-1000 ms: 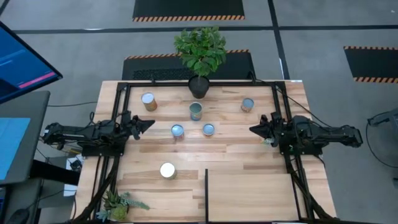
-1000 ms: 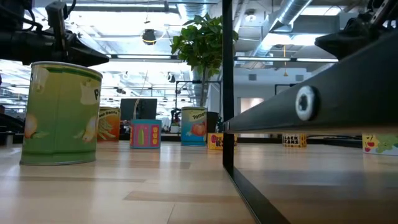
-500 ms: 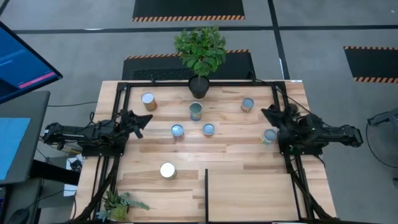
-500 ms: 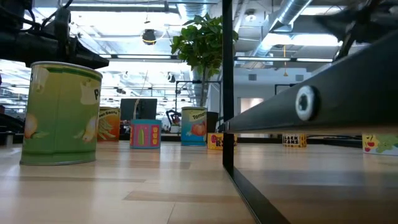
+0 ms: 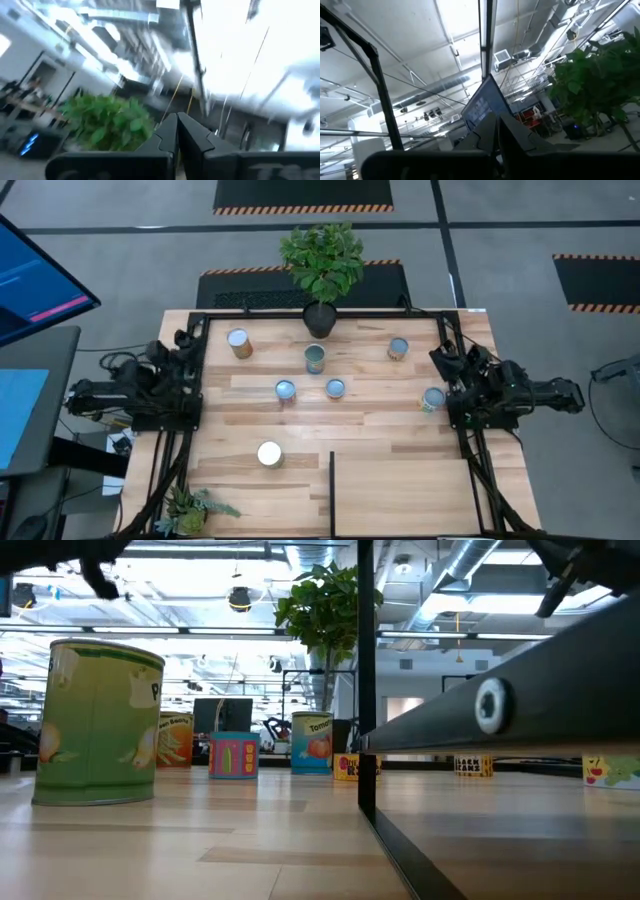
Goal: Pick and place cans onto a shelf
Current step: Put the canned green beans on the shelf
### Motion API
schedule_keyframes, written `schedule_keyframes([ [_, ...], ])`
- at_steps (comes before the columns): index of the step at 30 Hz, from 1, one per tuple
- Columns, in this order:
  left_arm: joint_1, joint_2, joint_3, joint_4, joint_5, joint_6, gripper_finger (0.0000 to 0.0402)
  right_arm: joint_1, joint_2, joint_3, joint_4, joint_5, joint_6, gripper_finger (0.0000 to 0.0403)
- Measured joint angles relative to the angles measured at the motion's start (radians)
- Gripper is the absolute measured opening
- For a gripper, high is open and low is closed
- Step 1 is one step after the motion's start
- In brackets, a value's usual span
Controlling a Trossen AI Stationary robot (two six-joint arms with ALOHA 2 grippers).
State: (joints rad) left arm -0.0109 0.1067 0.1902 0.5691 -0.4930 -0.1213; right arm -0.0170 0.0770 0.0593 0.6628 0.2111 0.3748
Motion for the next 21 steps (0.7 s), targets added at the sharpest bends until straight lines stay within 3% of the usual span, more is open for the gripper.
schedule_keyframes([
  [7, 0.000, 0.273, 0.358, -0.704, -0.174, -0.006, 0.0002, 0.000, 0.020, 0.002, -0.012, 0.000, 0.017, 0.0046],
  [12, 0.005, 0.495, 0.523, -1.117, -0.272, -0.059, 0.0002, 0.000, 0.022, 0.003, -0.048, 0.000, 0.018, 0.0046],
  [17, 0.071, 0.681, 0.557, -1.279, -0.280, -0.093, 0.0002, 0.000, 0.022, 0.003, -0.074, 0.000, 0.019, 0.0046],
  [21, 0.141, 0.783, 0.558, -1.235, -0.309, -0.070, 0.0002, 0.000, 0.023, 0.003, -0.080, 0.000, 0.019, 0.0046],
])
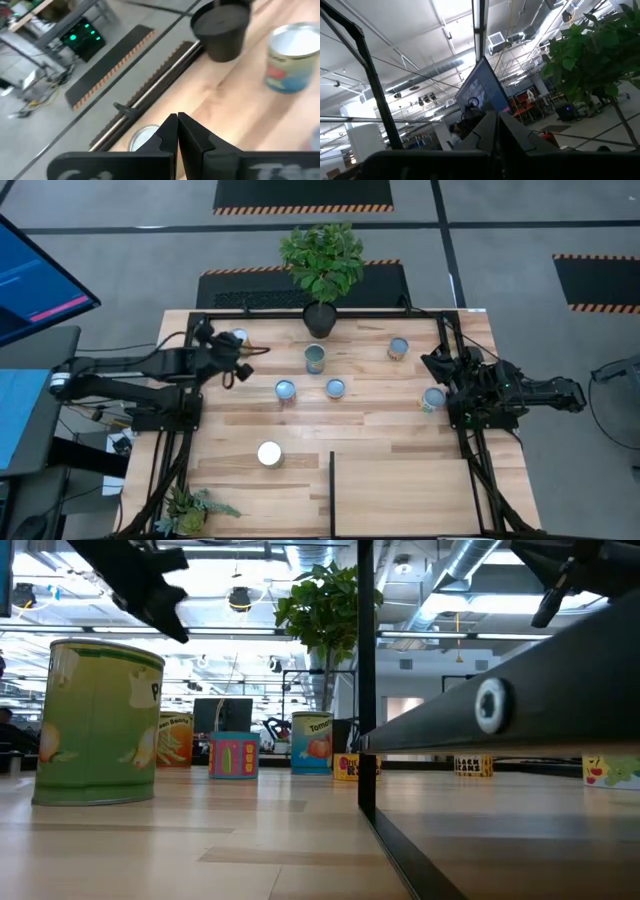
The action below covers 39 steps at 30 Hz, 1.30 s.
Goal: Pick and place cans onto a shelf
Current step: Put the canned green beans on the shelf
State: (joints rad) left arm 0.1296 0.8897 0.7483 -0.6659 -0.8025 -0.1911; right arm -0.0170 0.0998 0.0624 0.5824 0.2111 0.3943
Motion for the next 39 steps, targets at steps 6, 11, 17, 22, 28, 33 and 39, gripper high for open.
schedule_keyframes([
  [6, 0.043, 0.091, 0.000, 0.150, 0.009, 0.073, 0.0002, 0.000, 0.000, 0.000, -0.004, 0.000, 0.000, 0.0046],
  [11, 0.089, 0.123, 0.001, 0.144, 0.047, -0.024, 0.0002, 0.000, 0.000, 0.000, -0.017, 0.000, 0.014, 0.0046],
  [17, 0.338, 0.126, 0.001, 0.075, 0.348, -0.128, 0.0002, -0.005, 0.000, 0.000, -0.040, 0.004, 0.024, 0.0046],
  [22, 0.517, 0.130, 0.001, 0.080, 0.612, -0.101, 0.0013, -0.005, 0.000, 0.000, -0.060, 0.031, 0.024, 0.0046],
  [28, 0.572, 0.170, 0.001, 0.108, 0.720, -0.082, 0.0069, -0.005, 0.000, 0.001, -0.096, 0.031, 0.024, 0.0046],
  [33, 0.572, 0.222, 0.001, 0.103, 0.678, -0.098, 0.0131, -0.005, 0.000, 0.001, -0.131, 0.030, 0.027, 0.0046],
  [39, 0.572, 0.288, 0.001, 0.103, 0.658, -0.129, 0.0180, -0.005, 0.000, 0.001, -0.141, 0.028, 0.027, 0.0046],
])
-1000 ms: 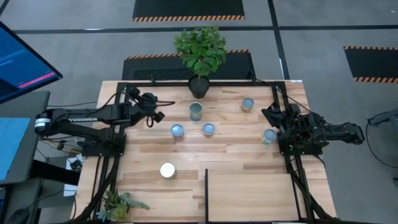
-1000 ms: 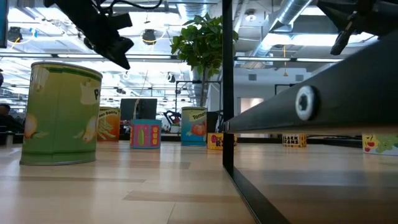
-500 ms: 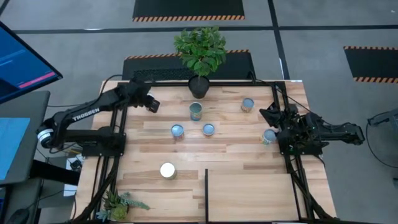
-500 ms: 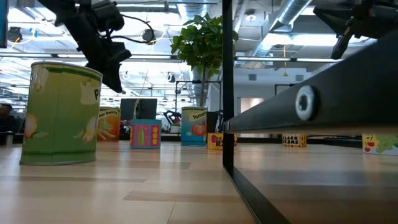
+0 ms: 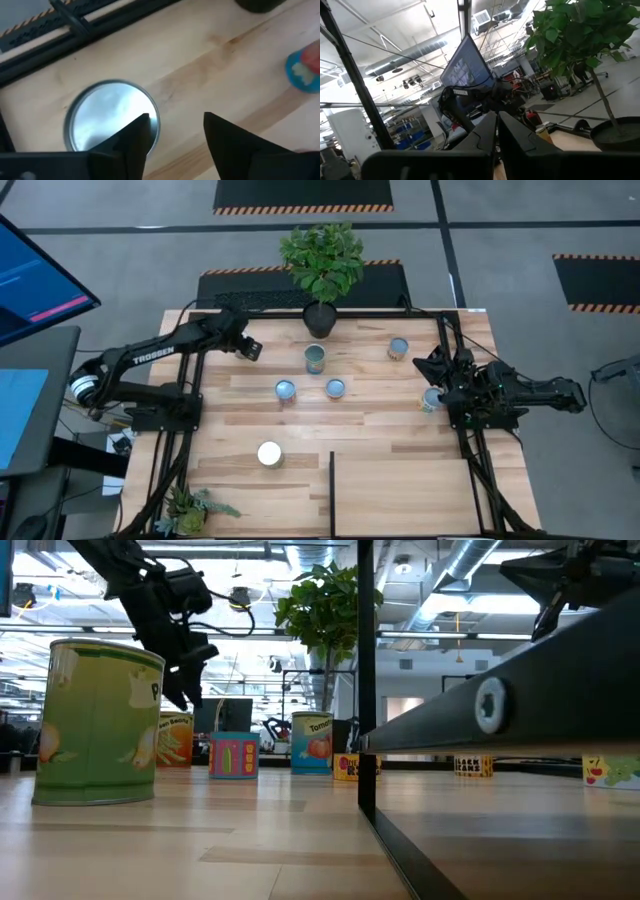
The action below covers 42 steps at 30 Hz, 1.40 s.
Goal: Pick and place cans onto a shelf
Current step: Put the canned green beans on the shelf
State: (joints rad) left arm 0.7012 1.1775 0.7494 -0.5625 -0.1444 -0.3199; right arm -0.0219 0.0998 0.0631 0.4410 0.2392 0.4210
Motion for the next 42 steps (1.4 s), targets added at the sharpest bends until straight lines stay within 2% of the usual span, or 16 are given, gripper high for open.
schedule_keyframes([
  [6, -0.001, 0.085, 0.007, 0.020, -0.025, -0.008, 0.0182, 0.000, 0.000, 0.000, 0.000, -0.002, 0.000, 0.0046],
  [11, -0.007, 0.109, 0.008, 0.024, -0.055, -0.049, 0.0160, 0.000, 0.000, 0.000, 0.000, -0.002, 0.020, 0.0046],
  [14, -0.010, 0.108, 0.012, 0.012, -0.065, -0.049, 0.0122, 0.000, 0.000, 0.000, -0.005, -0.002, 0.024, 0.0046],
  [18, -0.009, 0.110, 0.039, -0.023, -0.055, -0.049, 0.0034, 0.000, 0.000, 0.000, -0.019, -0.002, 0.024, 0.0046],
  [20, -0.010, 0.111, 0.050, -0.031, -0.043, -0.047, 0.0011, 0.000, 0.000, 0.000, -0.019, -0.002, 0.024, 0.0046],
  [25, -0.016, 0.116, 0.103, -0.097, -0.010, -0.039, 0.0001, 0.000, 0.000, 0.000, -0.022, -0.002, 0.025, 0.0046],
  [31, -0.071, 0.115, 0.266, -0.219, 0.015, -0.017, 0.0000, 0.000, 0.000, 0.000, -0.033, -0.002, 0.027, 0.0046],
  [36, -0.175, 0.114, 0.416, -0.329, 0.008, -0.016, 0.0000, 0.001, 0.000, 0.000, -0.059, -0.004, 0.026, 0.0046],
  [42, -0.359, 0.112, 0.565, -0.418, 0.005, -0.089, 0.0000, 0.001, 0.000, 0.000, -0.069, -0.005, 0.026, 0.0046],
])
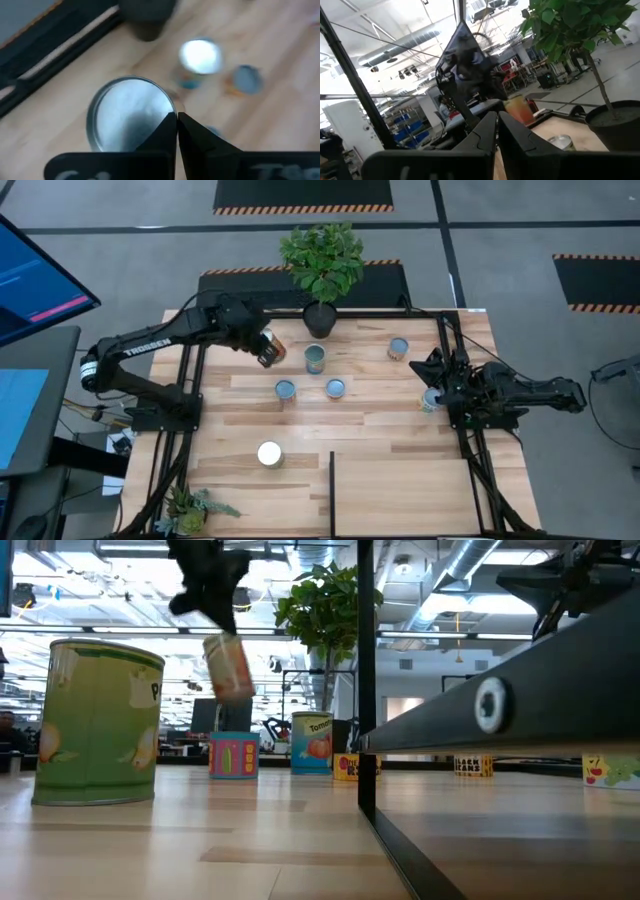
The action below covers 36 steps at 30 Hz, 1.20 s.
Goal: Pick and place cans onto a shelf
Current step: Put the canned green beans on the shelf
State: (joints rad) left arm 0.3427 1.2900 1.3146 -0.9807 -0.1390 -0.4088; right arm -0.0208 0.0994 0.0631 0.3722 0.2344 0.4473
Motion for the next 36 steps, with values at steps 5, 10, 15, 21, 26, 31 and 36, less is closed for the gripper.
schedule_keyframes([
  [5, -0.176, 0.005, 0.106, 0.029, -0.037, -0.063, 0.0000, 0.000, 0.000, 0.000, -0.001, 0.000, 0.000, 0.0046],
  [10, -0.320, 0.028, 0.145, 0.182, -0.079, -0.083, 0.0000, 0.000, 0.000, 0.000, -0.001, 0.000, -0.002, 0.0046],
  [15, -0.409, 0.143, 0.147, 0.440, -0.076, -0.065, 0.0000, 0.001, -0.002, 0.000, 0.013, 0.000, -0.002, 0.0046],
  [21, -0.472, 0.379, 0.323, 0.490, -0.063, -0.018, 0.0000, 0.001, -0.016, 0.000, 0.021, -0.001, -0.011, 0.0046],
  [26, -0.520, 0.566, 0.566, 0.435, -0.056, 0.015, 0.0000, 0.001, -0.016, 0.000, 0.022, -0.005, -0.011, 0.0046],
  [31, -0.568, 0.741, 0.815, 0.294, -0.018, 0.050, 0.0000, -0.001, -0.016, 0.000, 0.025, -0.008, -0.015, 0.0046],
  [36, -0.609, 0.901, 1.043, 0.118, 0.004, 0.068, 0.0000, -0.001, -0.016, 0.000, 0.009, -0.010, -0.030, 0.0046],
])
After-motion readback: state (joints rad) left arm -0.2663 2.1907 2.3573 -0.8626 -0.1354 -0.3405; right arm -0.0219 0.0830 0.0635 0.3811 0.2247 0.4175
